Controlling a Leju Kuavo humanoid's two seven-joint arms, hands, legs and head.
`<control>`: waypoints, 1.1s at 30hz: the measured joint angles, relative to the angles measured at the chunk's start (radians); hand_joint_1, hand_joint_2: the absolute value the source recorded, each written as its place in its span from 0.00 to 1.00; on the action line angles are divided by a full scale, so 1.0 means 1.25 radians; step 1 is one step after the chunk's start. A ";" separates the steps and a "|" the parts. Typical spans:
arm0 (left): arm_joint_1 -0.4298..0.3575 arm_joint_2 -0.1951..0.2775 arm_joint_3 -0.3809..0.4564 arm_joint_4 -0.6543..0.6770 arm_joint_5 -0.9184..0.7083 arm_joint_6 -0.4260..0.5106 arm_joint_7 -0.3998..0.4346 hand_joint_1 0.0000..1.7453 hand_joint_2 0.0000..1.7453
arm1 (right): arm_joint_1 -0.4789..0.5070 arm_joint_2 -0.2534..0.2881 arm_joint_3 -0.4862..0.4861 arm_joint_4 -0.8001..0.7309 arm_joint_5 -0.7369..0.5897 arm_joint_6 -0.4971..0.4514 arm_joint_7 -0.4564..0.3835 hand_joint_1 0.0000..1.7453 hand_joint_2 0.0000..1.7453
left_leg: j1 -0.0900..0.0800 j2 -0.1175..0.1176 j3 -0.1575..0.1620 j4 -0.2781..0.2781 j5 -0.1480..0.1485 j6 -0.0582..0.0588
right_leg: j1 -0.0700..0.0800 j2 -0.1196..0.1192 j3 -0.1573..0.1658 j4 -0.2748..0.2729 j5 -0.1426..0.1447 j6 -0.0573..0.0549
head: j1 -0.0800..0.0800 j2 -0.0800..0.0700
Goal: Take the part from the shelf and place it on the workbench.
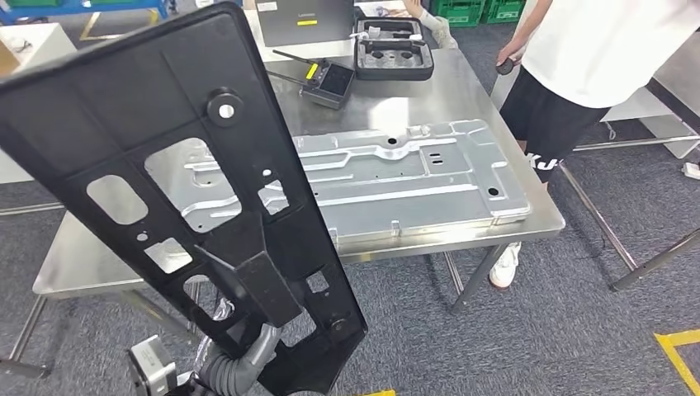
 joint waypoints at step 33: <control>-0.441 -0.185 -0.022 0.392 -0.306 0.249 0.159 1.00 1.00 | -0.077 0.008 0.100 -0.001 0.159 0.076 0.082 0.00 0.00 | -0.004 0.003 0.002 0.013 -0.015 0.008 | 0.003 -0.002 -0.151 0.116 -0.018 0.009 | -0.003 0.000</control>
